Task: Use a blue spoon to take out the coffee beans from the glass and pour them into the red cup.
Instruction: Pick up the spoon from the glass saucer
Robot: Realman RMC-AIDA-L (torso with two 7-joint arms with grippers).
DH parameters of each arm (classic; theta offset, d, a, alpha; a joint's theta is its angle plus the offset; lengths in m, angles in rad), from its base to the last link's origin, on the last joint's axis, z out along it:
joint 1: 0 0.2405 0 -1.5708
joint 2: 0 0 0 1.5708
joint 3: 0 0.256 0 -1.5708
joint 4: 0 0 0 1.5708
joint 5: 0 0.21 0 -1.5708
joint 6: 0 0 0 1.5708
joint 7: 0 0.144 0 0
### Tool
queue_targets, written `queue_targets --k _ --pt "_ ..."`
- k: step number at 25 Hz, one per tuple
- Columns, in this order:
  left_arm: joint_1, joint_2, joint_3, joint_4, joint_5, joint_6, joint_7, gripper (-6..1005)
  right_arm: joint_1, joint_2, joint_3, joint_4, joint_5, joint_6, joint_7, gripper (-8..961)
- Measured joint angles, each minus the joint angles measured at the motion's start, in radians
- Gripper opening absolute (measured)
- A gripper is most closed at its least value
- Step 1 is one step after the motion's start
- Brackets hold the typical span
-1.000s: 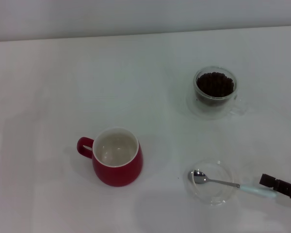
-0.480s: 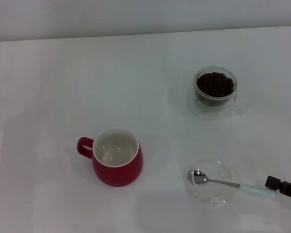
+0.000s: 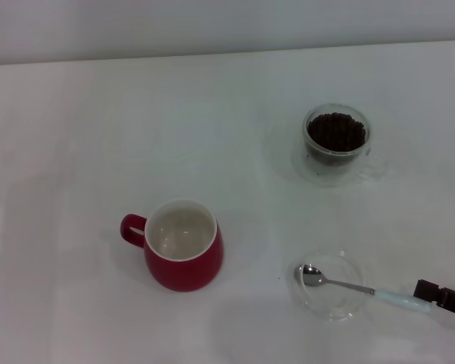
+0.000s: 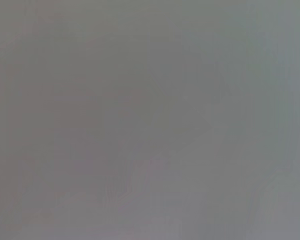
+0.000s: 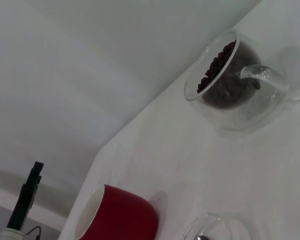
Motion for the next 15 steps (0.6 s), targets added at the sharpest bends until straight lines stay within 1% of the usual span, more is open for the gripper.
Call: queue_targets --k 11,15 --pt "-0.002 0.002 0.0 0.0 0.0 0.0 0.0 788 0.001 0.001 -0.017 0.0 -0.009 -0.009 0.005 373" --pt "-0.003 0.002 0.0 0.0 0.0 0.0 0.0 788 0.001 0.002 -0.017 0.0 -0.017 -0.01 0.006 569"
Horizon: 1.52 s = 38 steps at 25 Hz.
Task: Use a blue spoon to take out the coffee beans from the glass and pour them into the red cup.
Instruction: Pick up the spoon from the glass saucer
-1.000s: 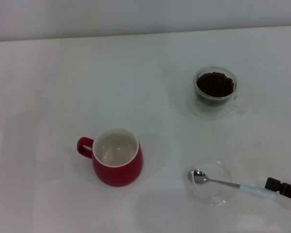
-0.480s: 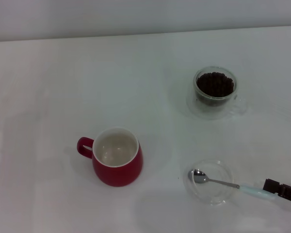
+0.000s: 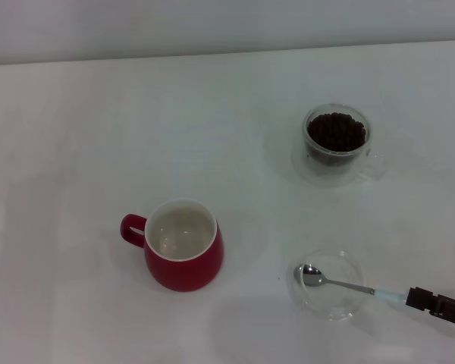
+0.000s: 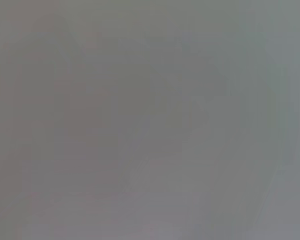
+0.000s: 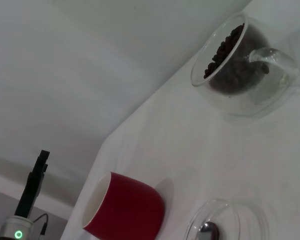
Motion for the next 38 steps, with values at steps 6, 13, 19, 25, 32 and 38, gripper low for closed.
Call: queue_targets --k 6,13,19,25,32,38 --pt "-0.005 -0.002 0.0 0.0 0.0 0.0 0.0 789 0.0 0.003 0.0 0.0 -0.001 0.006 0.001 663" --pt "-0.006 -0.002 0.0 0.002 0.002 0.0 0.0 788 0.009 0.004 -0.002 0.0 -0.01 0.01 0.002 637" --pt "-0.007 -0.002 0.0 0.002 0.002 0.0 0.0 788 0.016 0.005 -0.013 0.0 -0.021 0.014 0.025 579" --pt "-0.009 -0.002 0.0 0.0 0.001 -0.001 0.0 788 0.025 0.006 -0.019 0.0 -0.023 0.019 0.026 529" --pt "-0.009 0.0 0.0 0.0 0.001 -0.002 0.0 788 0.035 0.006 -0.024 0.0 -0.034 0.022 0.039 475" --pt "-0.011 0.0 0.0 0.0 0.001 -0.002 0.0 789 0.037 0.005 -0.024 0.0 -0.043 0.022 0.062 304"
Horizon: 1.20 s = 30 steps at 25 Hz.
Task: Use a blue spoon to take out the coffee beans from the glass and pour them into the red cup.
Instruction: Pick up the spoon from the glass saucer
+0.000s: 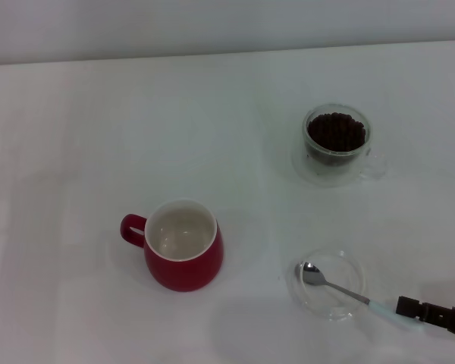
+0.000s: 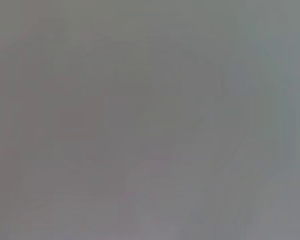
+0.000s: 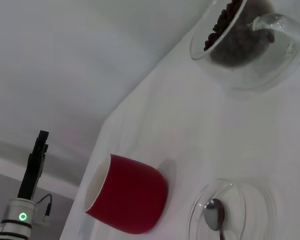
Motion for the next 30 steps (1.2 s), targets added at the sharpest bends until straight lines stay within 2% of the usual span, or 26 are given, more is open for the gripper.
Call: queue_targets --k 1,17,22,30 --pt "0.0 0.0 0.0 0.0 0.0 0.0 0.0 789 0.0 -0.001 0.0 0.0 -0.001 0.0 0.006 234" --pt "-0.01 0.0 0.0 -0.002 0.0 0.0 0.0 789 -0.001 -0.006 0.0 0.0 -0.002 -0.002 -0.006 279" --pt "-0.01 -0.001 0.0 -0.002 0.0 0.0 0.0 789 -0.001 -0.004 -0.01 0.0 -0.008 0.001 -0.001 483" --pt "-0.01 -0.002 0.0 -0.002 0.0 0.0 0.0 788 -0.013 -0.002 -0.016 0.001 -0.008 -0.002 0.001 502"
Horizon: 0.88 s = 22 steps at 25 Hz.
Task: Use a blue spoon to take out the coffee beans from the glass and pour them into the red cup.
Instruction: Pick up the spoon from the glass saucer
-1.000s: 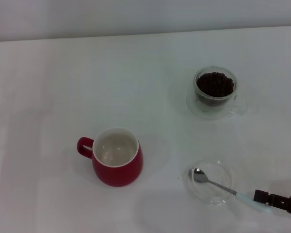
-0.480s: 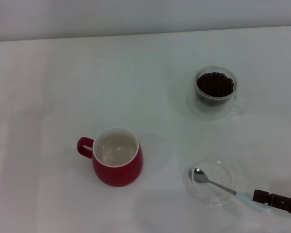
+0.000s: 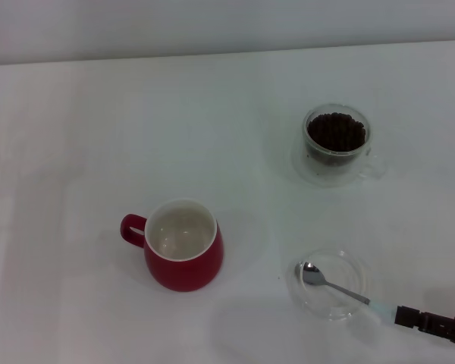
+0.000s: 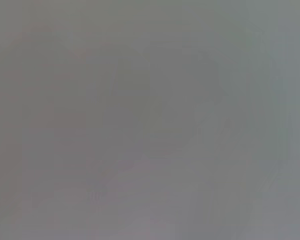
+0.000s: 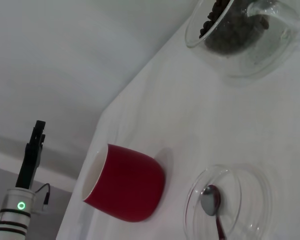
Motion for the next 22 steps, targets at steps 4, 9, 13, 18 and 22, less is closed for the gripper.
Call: queue_targets --k 4,9,13,18,22 --pt "0.0 0.0 0.0 0.0 0.0 0.0 0.0 788 0.0 0.002 -0.01 0.001 0.0 0.001 0.0 499" --pt "0.003 0.0 0.0 0.001 0.0 0.0 0.0 788 0.0 0.002 -0.012 0.001 0.0 0.002 0.0 495" --pt "0.003 0.0 0.0 0.002 0.0 0.0 -0.001 787 0.006 0.003 -0.02 0.001 -0.001 0.004 0.0 492" --pt "0.0 0.002 0.0 0.005 0.0 0.001 -0.002 787 0.012 0.011 -0.034 0.001 -0.013 0.006 0.002 487" --pt "-0.001 0.002 0.0 0.006 0.0 0.002 -0.002 787 0.012 0.012 -0.038 0.001 -0.014 0.007 0.003 477"
